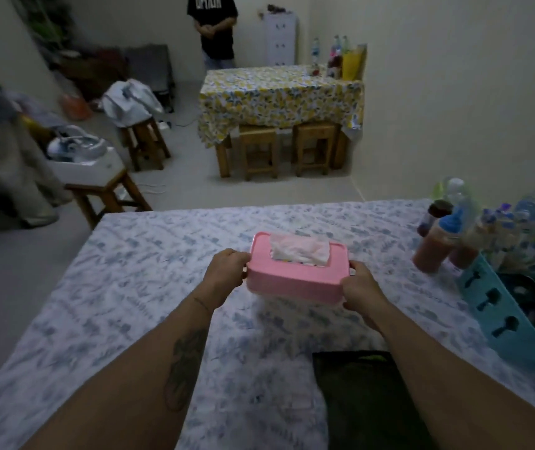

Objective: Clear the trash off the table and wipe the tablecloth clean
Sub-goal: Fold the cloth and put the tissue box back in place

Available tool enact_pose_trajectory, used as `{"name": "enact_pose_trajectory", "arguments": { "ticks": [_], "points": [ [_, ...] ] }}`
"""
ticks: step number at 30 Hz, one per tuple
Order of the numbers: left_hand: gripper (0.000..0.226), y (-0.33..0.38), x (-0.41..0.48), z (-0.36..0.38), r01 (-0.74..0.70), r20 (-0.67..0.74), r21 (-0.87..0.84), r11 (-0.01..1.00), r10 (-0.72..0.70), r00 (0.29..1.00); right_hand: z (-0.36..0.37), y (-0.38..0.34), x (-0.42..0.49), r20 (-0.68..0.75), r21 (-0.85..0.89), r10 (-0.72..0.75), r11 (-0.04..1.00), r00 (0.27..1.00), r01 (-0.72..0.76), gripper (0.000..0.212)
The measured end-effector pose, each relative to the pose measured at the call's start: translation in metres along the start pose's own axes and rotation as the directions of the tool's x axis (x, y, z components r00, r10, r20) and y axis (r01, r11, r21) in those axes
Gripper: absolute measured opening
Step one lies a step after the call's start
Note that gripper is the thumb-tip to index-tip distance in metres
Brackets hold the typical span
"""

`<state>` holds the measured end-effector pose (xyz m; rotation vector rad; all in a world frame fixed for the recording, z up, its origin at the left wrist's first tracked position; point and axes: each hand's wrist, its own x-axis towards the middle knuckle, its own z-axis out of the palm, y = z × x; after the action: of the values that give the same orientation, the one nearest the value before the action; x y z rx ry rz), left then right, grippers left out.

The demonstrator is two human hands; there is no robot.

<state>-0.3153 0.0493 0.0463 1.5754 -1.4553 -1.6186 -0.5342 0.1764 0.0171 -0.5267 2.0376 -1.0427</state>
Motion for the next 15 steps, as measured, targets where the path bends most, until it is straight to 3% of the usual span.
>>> {"name": "enact_pose_trajectory", "arguments": {
  "ticks": [9,13,15],
  "points": [
    [0.009,-0.045,0.008,-0.058,0.073,-0.096,-0.085,0.994,-0.081,0.992,0.074,-0.006,-0.006,0.083,-0.094,-0.040,0.994,0.996,0.048,0.061],
    [0.033,-0.059,0.014,-0.066,0.092,-0.087,-0.032,0.995,-0.095,0.992,0.090,-0.005,-0.002,0.098,-0.124,-0.040,0.991,0.994,0.052,0.061],
    [0.033,-0.066,0.019,-0.071,0.083,-0.094,-0.006,0.997,-0.084,0.992,0.097,-0.005,-0.003,0.098,-0.142,-0.046,0.988,0.994,0.060,0.061]
  ]
}}
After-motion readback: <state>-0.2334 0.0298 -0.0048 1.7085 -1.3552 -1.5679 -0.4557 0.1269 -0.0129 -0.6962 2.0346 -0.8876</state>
